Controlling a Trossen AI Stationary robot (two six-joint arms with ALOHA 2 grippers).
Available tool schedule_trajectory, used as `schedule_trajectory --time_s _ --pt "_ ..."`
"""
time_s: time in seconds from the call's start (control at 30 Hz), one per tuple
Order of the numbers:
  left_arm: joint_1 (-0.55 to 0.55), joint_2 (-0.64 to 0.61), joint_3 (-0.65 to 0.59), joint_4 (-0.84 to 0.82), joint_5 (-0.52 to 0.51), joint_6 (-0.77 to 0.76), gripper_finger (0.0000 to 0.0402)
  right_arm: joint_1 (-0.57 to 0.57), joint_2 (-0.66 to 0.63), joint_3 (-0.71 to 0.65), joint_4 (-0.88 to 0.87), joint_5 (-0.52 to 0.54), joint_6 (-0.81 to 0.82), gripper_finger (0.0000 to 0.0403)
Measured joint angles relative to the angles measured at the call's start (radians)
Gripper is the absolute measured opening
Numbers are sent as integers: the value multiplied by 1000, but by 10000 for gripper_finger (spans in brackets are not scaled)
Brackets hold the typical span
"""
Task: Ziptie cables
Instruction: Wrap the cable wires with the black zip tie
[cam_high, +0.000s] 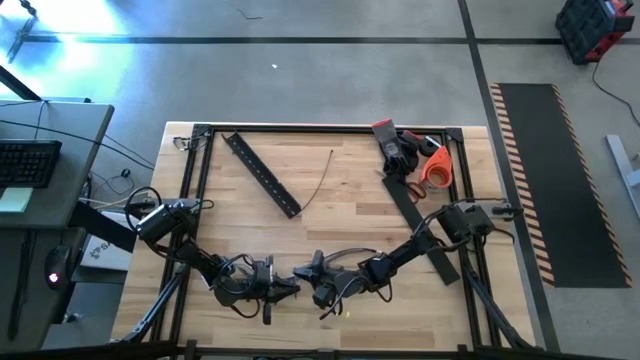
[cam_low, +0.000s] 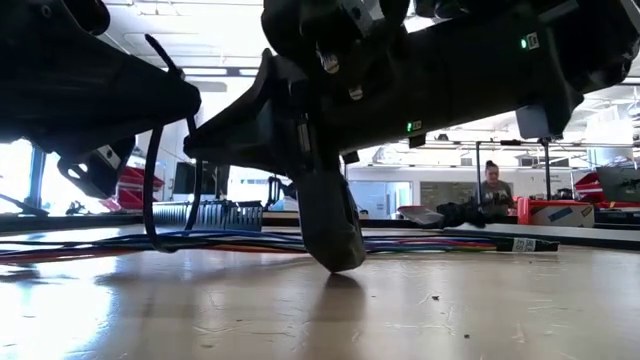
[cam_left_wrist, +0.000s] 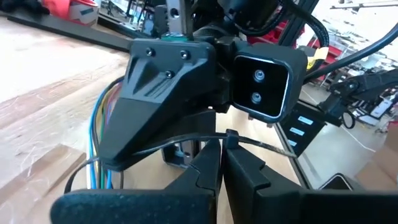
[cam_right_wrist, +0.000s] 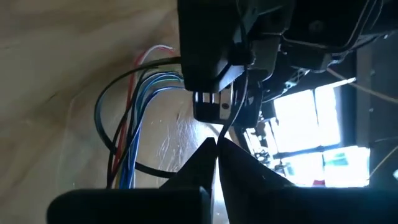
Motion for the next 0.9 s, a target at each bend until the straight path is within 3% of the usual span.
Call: schedule_trajectory --time_s 0.3,0.6,0.7,0.9 --pt "2 0 -8 -1 48 -76 0 44 0 0 78 39 -248 0" --pt "33 0 -8 -2 104 -113 0 65 0 0 58 -17 -373 0" --pt "40 0 -8 -3 111 -113 0 61 0 0 60 -16 -341 0" --pt "30 2 -8 -7 43 -113 0 40 0 0 38 -11 -130 6"
